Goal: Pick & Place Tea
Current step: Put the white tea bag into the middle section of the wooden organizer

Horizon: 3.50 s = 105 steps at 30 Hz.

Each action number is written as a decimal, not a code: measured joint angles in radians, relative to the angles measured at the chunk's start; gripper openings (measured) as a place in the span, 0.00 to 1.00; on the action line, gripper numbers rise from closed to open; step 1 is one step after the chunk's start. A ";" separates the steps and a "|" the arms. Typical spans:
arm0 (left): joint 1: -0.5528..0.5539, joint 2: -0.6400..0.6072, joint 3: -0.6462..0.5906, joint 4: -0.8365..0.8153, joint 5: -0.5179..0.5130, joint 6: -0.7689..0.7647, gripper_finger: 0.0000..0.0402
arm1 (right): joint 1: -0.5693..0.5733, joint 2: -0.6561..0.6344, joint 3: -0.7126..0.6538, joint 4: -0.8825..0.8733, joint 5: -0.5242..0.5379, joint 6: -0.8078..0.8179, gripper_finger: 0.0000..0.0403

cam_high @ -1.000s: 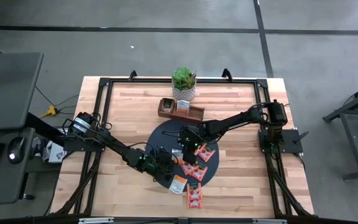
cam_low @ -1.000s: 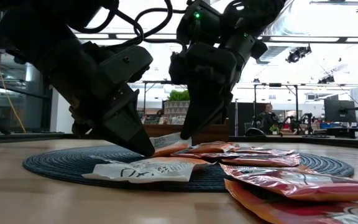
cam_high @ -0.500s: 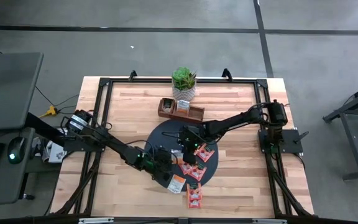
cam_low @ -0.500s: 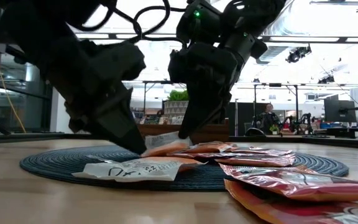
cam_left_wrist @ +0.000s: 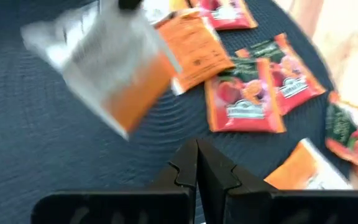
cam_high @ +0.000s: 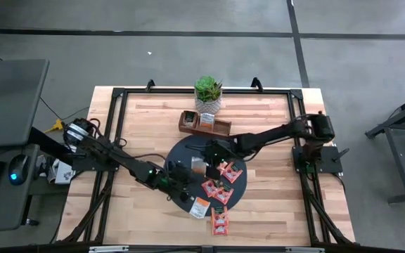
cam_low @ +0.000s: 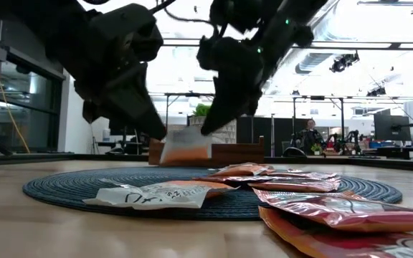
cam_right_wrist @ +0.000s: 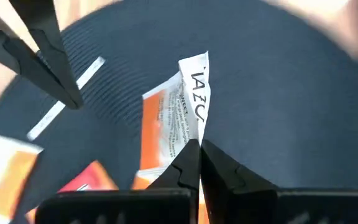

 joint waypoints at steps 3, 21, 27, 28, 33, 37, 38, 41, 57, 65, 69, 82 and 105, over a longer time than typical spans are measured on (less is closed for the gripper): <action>0.000 -0.027 -0.032 0.006 -0.016 -0.005 0.00 | -0.005 -0.037 0.001 -0.032 0.107 -0.034 0.00; 0.091 -0.168 -0.393 0.497 0.098 -0.061 0.00 | -0.114 -0.061 0.101 -0.167 0.491 -0.361 0.00; 0.205 -0.169 -0.425 0.633 0.282 0.028 0.00 | -0.205 -0.061 0.100 -0.138 0.464 -0.404 0.00; 0.222 -0.169 -0.425 0.640 0.304 0.044 0.00 | -0.218 -0.061 0.100 -0.128 0.461 -0.406 0.00; 0.289 -0.169 -0.425 0.667 0.410 0.083 0.00 | -0.274 -0.061 0.100 -0.110 0.408 -0.405 0.00; 0.310 -0.169 -0.425 0.667 0.449 0.107 0.00 | -0.285 -0.042 0.100 -0.093 0.396 -0.405 0.00; 0.310 -0.169 -0.425 0.667 0.452 0.114 0.00 | -0.285 -0.033 0.100 -0.089 0.387 -0.402 0.00; 0.307 -0.169 -0.425 0.667 0.456 0.125 0.00 | -0.276 -0.004 0.100 -0.073 0.380 -0.398 0.00; 0.307 -0.169 -0.424 0.666 0.483 0.129 0.00 | -0.264 0.018 0.100 -0.113 0.403 -0.377 0.00; 0.307 -0.169 -0.424 0.666 0.484 0.133 0.00 | -0.264 0.018 0.100 -0.136 0.352 -0.372 0.00; 0.307 -0.169 -0.424 0.666 0.484 0.133 0.00 | -0.263 0.018 0.100 -0.137 0.344 -0.377 0.00; 0.307 -0.169 -0.423 0.666 0.484 0.136 0.00 | -0.263 0.018 0.100 -0.142 0.393 -0.481 0.00; 0.307 -0.169 -0.423 0.666 0.489 0.133 0.00 | -0.232 0.000 0.100 -0.149 0.344 -0.398 0.43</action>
